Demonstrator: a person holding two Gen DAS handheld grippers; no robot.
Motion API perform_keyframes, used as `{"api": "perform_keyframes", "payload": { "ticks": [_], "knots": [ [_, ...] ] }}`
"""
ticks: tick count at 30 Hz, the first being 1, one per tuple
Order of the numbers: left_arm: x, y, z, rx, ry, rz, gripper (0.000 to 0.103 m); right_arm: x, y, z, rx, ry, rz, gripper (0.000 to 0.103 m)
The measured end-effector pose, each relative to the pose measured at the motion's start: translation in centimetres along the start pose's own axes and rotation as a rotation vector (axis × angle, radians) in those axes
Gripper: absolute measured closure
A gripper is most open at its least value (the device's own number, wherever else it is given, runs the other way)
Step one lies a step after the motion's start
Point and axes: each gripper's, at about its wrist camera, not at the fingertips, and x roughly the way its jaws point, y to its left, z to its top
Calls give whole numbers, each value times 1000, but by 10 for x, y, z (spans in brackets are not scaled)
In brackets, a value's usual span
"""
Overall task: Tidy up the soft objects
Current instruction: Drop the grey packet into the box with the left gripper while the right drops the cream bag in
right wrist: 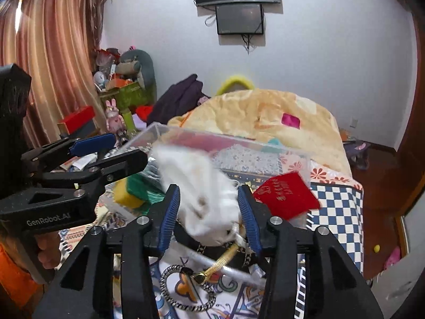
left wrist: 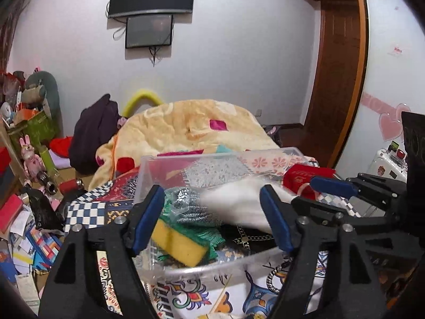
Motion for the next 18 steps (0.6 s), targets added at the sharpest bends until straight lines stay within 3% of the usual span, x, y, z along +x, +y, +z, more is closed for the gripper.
{"api": "perform_keyframes", "payload": {
  "ticks": [6,10,18],
  "knots": [
    [-28,-1,-8,-1,-29,-16,6,-34,0,-4,-15,-75,-16,46],
    [-37,-2,-20,-3,-11,-28,2,-48,-1,-14,-6,-94,-10,31],
    [-33,-2,-66,-21,107,-42,2,-35,-5,-43,25,-21,16,24]
  ]
}}
